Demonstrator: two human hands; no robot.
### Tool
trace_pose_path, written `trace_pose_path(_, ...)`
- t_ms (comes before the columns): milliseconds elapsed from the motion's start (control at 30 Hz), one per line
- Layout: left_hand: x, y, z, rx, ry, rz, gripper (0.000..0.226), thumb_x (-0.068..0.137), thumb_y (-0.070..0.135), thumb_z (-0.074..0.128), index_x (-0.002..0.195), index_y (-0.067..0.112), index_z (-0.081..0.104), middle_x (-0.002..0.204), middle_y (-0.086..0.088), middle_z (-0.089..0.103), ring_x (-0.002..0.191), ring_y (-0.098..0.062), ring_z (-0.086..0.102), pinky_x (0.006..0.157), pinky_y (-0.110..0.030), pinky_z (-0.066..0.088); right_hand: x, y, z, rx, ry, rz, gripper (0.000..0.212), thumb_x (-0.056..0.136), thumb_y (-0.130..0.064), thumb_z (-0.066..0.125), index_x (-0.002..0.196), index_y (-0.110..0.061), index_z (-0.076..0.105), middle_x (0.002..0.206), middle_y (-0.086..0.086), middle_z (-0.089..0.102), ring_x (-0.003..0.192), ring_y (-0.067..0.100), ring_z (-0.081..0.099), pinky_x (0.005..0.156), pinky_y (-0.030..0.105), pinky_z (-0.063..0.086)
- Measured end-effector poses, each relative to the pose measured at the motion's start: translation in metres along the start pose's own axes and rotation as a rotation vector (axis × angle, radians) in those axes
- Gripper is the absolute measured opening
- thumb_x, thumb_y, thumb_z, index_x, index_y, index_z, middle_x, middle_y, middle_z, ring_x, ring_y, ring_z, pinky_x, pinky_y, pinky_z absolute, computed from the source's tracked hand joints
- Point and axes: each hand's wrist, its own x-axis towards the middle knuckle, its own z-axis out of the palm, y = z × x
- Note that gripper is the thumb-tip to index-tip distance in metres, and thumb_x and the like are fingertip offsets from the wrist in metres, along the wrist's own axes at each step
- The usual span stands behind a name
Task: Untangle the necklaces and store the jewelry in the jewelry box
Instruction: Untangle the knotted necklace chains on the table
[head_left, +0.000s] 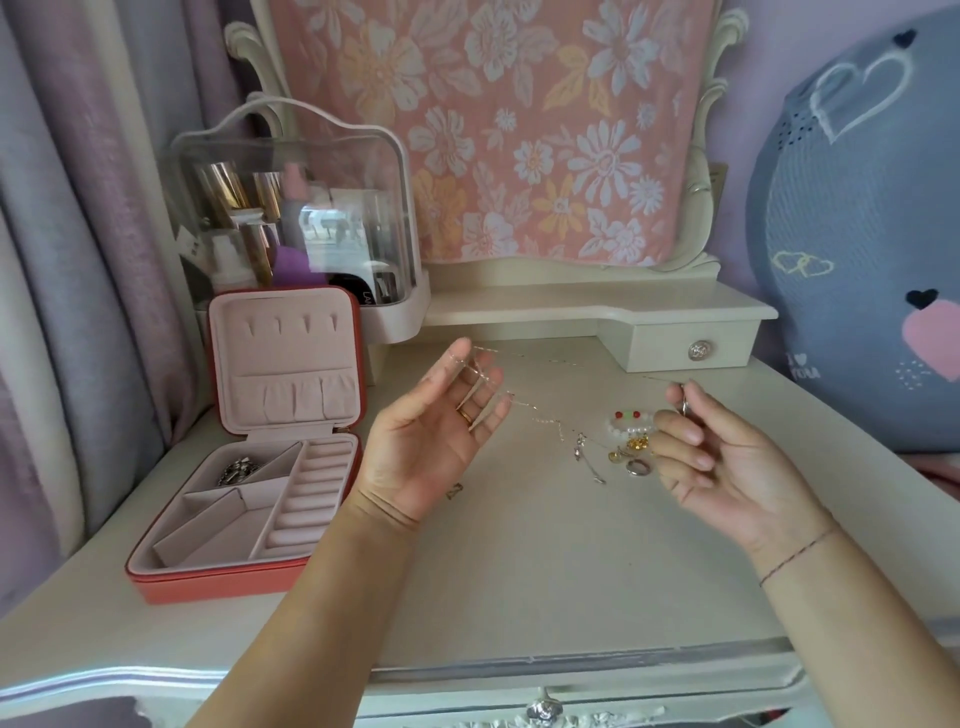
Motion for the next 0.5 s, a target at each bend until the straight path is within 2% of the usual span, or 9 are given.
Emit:
trace_pose_path(67,-0.001,0.0001,0.0,0.03,-0.047,-0.019,0.054,0.064,0.024,0.086,0.116,0.026,0.07,0.126,-0.005,0.062,0.122,-0.025,0.057,0.104,-0.045,0.045,-0.0004,0.0054,-0.0028,0.018,-0.011,0.018,0.039,0.052,-0.025,0.094,0.078,-0.016,0.067,0.055,-0.006,0.037,0.038,0.004,0.032,0.03,0.016,0.025)
trace_pose_path(100,-0.0009,-0.0002,-0.0005,0.039,-0.065,-0.027,0.058,0.066,0.021,0.085,0.121,0.027,0.068,0.128,-0.006,0.061,0.123,-0.026,0.057,0.104,-0.045,0.045,-0.0002,0.0077,-0.0031,0.023,-0.014,0.022,0.04,0.052,-0.025,0.094,0.079,-0.016,0.066,0.055,-0.006,0.037,0.038,0.004,0.032,0.03,0.016,0.026)
trace_pose_path(200,-0.0009,-0.0005,0.0016,0.087,-0.009,-0.012,0.054,0.077,0.004,0.07,0.128,0.024,0.063,0.11,-0.003,0.065,0.1,-0.02,0.065,0.09,-0.036,0.054,0.0003,0.0112,-0.0037,0.044,-0.015,0.02,0.041,0.053,-0.024,0.094,0.08,-0.016,0.065,0.056,-0.005,0.038,0.038,0.004,0.034,0.03,0.016,0.028)
trace_pose_path(267,-0.0005,-0.0014,0.0021,0.17,0.071,0.005,0.053,0.084,-0.002,0.056,0.131,0.021,0.059,0.092,0.002,0.062,0.082,-0.013,0.06,0.078,-0.028,0.056,-0.0002,0.0112,-0.004,0.062,-0.008,0.011,0.042,0.051,-0.023,0.095,0.08,-0.016,0.065,0.057,-0.005,0.037,0.039,0.004,0.034,0.03,0.016,0.029)
trace_pose_path(333,-0.0009,-0.0022,0.0024,0.224,0.112,0.009,0.053,0.084,-0.001,0.052,0.132,0.02,0.057,0.084,0.004,0.056,0.07,-0.01,0.052,0.07,-0.023,0.055,-0.001,0.0108,-0.0046,0.073,-0.002,-0.002,0.042,0.051,-0.023,0.095,0.079,-0.015,0.065,0.057,-0.005,0.037,0.04,0.004,0.034,0.03,0.016,0.03)
trace_pose_path(400,-0.001,-0.0026,0.003,0.239,0.125,0.005,0.051,0.084,0.0,0.053,0.131,0.019,0.058,0.083,0.004,0.052,0.069,-0.01,0.049,0.067,-0.022,0.053,-0.0022,0.0107,-0.0053,0.083,-0.002,-0.01,0.041,0.052,-0.023,0.094,0.079,-0.015,0.065,0.058,-0.005,0.037,0.04,0.005,0.034,0.031,0.016,0.03)
trace_pose_path(500,0.0001,-0.0026,0.0017,0.222,0.138,0.002,0.049,0.082,0.002,0.054,0.127,0.02,0.062,0.085,0.005,0.055,0.079,-0.011,0.053,0.076,-0.024,0.053,-0.0037,0.0105,-0.0064,0.084,-0.004,-0.015,0.037,0.055,-0.023,0.092,0.079,-0.015,0.065,0.058,-0.005,0.038,0.041,0.005,0.035,0.031,0.016,0.031)
